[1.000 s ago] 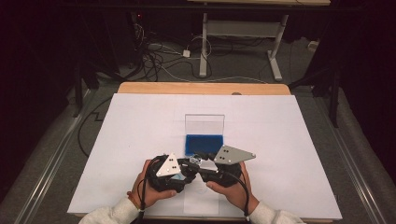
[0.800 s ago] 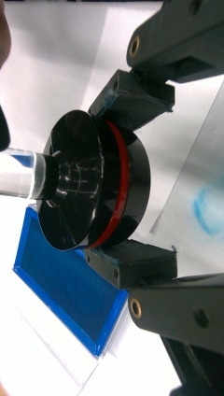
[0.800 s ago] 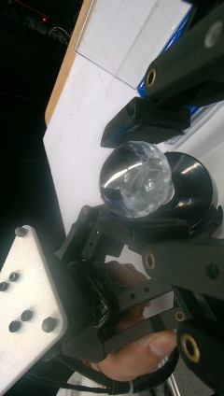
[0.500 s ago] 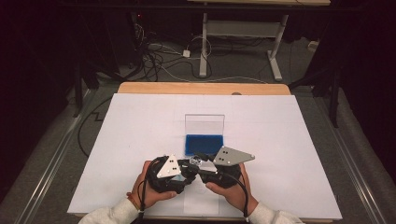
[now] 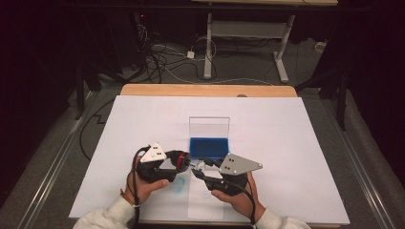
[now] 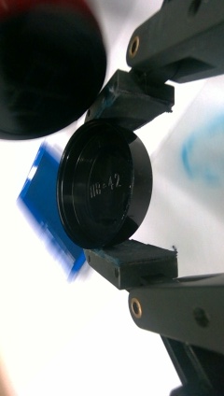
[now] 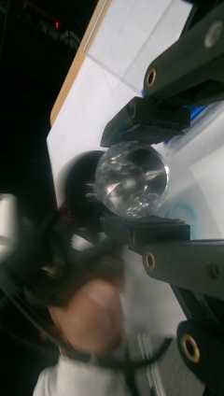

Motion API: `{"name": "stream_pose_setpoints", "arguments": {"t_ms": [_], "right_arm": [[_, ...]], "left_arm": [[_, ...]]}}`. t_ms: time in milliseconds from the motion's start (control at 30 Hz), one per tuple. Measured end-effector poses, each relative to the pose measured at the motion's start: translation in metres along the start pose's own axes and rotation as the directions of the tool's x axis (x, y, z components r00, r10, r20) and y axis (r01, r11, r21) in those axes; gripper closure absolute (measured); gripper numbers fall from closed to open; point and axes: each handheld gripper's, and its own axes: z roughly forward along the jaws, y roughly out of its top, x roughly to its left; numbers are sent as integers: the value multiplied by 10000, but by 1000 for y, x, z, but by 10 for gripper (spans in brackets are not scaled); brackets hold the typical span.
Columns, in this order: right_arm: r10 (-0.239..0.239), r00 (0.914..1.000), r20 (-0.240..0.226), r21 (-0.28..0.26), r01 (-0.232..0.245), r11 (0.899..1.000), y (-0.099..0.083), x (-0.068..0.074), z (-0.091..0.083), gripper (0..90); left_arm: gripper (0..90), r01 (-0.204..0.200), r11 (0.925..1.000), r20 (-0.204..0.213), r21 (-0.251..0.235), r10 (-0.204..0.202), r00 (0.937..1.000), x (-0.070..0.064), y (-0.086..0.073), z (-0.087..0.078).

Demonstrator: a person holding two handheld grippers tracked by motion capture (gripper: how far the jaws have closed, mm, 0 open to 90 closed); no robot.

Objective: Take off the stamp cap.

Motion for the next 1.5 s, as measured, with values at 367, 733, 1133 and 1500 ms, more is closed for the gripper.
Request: {"name": "stream_pose_setpoints", "arguments": {"t_ms": [367,733,1133,1500], "right_arm": [[274,9962,824,-106,-267,9996,7,-18,-19,569],[188,9946,1023,172,-207,9996,6,-26,-36,569],[166,9895,1439,444,-232,9987,2,-39,-56,569],[266,9841,1757,611,-379,9974,0,-50,-62,569]], "left_arm": [[370,-733,9970,-851,231,750,9935,7,-8,-13],[370,-1019,9933,-1088,553,1074,9882,9,-21,-29],[370,-1177,9885,-1045,951,1275,9863,2,-42,-40],[369,-1084,9891,-940,998,1179,9886,3,-54,-50]]}}
